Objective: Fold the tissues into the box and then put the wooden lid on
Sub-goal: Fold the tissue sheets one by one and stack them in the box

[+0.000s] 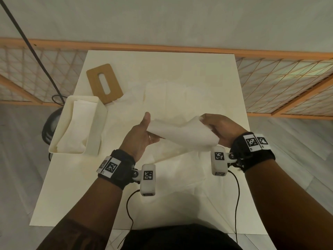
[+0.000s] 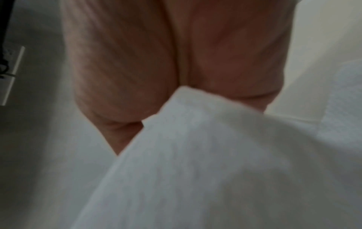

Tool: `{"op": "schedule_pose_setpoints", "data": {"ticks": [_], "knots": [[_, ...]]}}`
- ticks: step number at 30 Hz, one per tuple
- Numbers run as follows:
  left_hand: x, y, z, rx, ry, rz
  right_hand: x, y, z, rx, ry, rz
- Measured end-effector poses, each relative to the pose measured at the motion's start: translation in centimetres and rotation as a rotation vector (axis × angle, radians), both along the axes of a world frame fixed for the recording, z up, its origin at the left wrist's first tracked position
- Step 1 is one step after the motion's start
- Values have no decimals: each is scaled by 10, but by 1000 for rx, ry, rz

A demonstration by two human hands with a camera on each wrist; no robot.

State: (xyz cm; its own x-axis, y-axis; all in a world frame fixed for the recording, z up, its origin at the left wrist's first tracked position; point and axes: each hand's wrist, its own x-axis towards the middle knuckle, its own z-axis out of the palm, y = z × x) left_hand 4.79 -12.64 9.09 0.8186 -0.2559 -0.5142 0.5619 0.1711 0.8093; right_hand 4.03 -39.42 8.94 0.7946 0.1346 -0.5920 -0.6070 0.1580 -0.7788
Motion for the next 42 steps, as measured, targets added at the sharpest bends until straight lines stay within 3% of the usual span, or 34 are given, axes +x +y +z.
{"op": "schedule_pose_setpoints", "data": {"ticks": [2,4,11,19,24,28,33,37,39,42], "knots": [[0,2,-4,-45,-22,9,0,-1,2,-48,-16,-14],[0,4,-10,32,-97,-38,1,-3,0,-69,-23,-26],[-2,11,-23,297,-173,19,-10,-9,-5,154,86,-83],[-2,23,-35,429,-314,30,-9,-15,-18,73,221,-50],[-6,21,-44,428,-303,81,-15,-8,-23,11,283,19],[-6,24,-50,423,-281,99,-17,-6,-28,-35,172,89],[-6,29,-53,426,-332,-32,-17,-9,-31,-186,29,13],[-3,30,-56,448,-254,-99,-18,-10,-30,-249,-128,67],[-3,29,-57,376,-172,-81,-18,-11,-28,-271,-163,127],[-4,26,-51,122,4,0,-18,-12,-24,-203,-118,170]]}}
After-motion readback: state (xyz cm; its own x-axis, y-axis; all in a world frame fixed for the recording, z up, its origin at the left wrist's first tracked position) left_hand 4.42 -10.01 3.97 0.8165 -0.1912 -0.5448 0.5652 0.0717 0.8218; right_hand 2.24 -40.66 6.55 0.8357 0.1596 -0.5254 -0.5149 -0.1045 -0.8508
